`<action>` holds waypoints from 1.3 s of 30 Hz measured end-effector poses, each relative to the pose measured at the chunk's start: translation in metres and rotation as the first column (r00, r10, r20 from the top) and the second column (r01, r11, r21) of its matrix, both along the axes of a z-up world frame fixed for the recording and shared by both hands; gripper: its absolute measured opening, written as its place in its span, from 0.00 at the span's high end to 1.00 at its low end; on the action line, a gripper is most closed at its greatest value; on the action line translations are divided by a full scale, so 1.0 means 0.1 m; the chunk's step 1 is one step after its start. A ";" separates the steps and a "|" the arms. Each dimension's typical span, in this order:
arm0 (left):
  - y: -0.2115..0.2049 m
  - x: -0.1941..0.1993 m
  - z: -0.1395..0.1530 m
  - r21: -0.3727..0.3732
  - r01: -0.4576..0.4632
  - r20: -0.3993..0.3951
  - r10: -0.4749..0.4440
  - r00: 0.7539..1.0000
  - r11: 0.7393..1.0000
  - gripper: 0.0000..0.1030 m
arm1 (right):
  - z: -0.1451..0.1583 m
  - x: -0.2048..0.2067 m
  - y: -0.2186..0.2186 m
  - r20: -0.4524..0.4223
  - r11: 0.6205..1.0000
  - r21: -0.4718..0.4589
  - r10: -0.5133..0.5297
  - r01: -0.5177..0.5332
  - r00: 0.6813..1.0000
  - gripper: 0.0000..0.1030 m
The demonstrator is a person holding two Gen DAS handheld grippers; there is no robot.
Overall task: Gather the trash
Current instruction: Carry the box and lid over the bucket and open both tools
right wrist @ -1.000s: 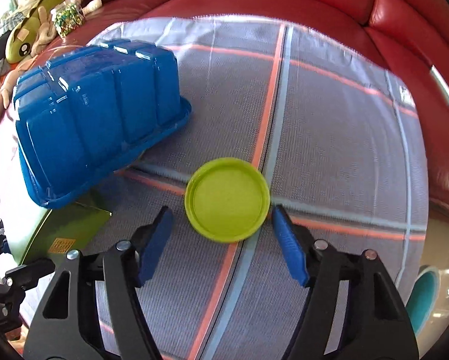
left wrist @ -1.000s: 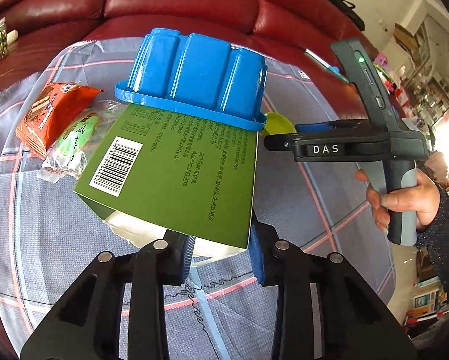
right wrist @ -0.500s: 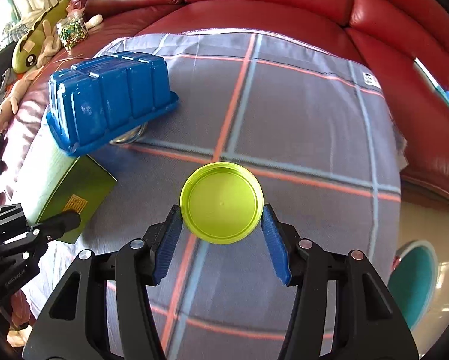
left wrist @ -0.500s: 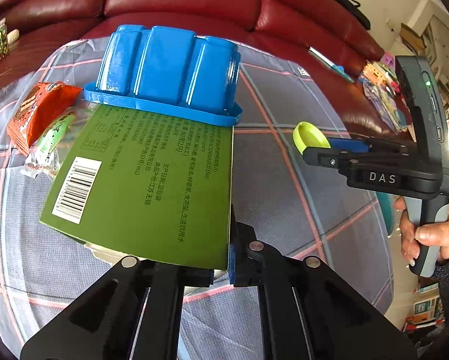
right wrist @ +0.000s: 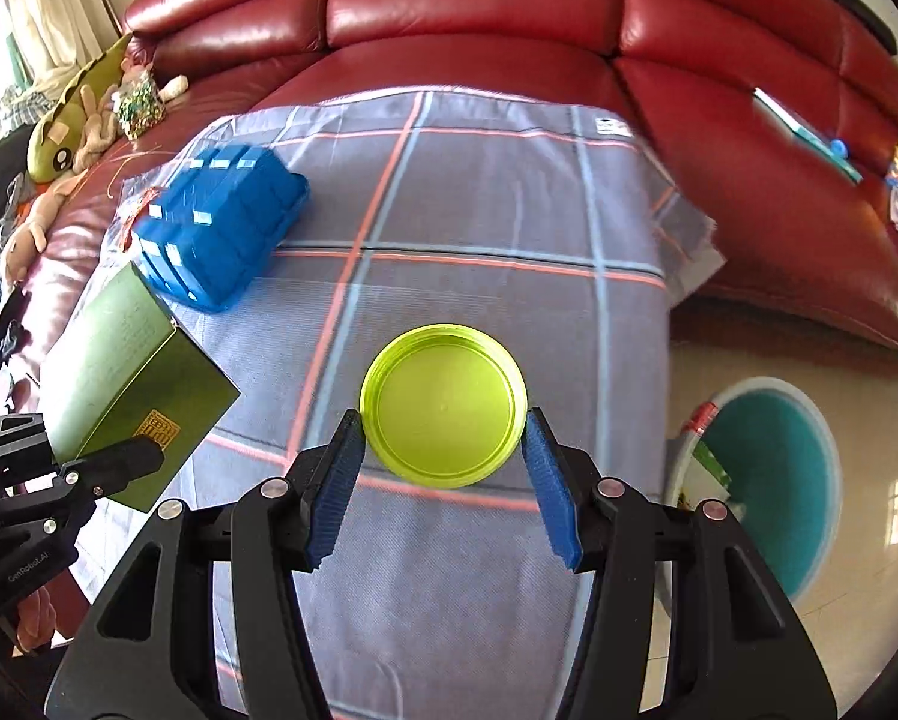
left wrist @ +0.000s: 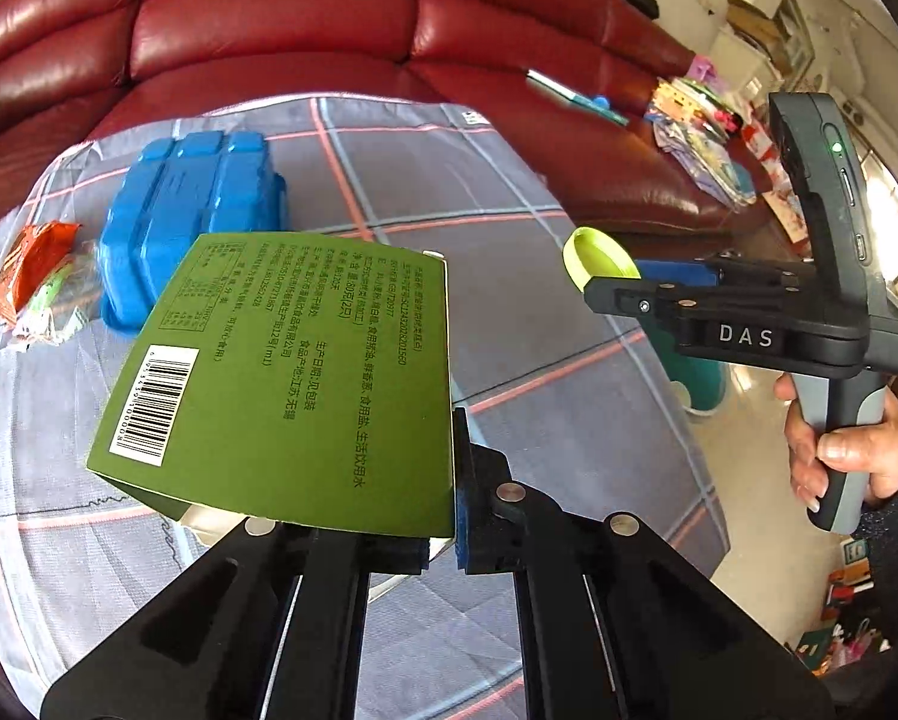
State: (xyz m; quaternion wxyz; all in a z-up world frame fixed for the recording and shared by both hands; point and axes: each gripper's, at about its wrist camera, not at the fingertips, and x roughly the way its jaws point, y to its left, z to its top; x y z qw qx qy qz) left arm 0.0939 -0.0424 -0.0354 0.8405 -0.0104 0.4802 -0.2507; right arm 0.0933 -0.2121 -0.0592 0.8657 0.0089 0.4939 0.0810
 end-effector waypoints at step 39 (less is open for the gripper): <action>-3.39 0.16 -0.38 0.021 0.524 -0.098 -0.519 0.849 0.852 0.94 | -0.18 -0.78 -2.78 -0.013 0.889 0.069 -0.453 0.452 0.892 0.50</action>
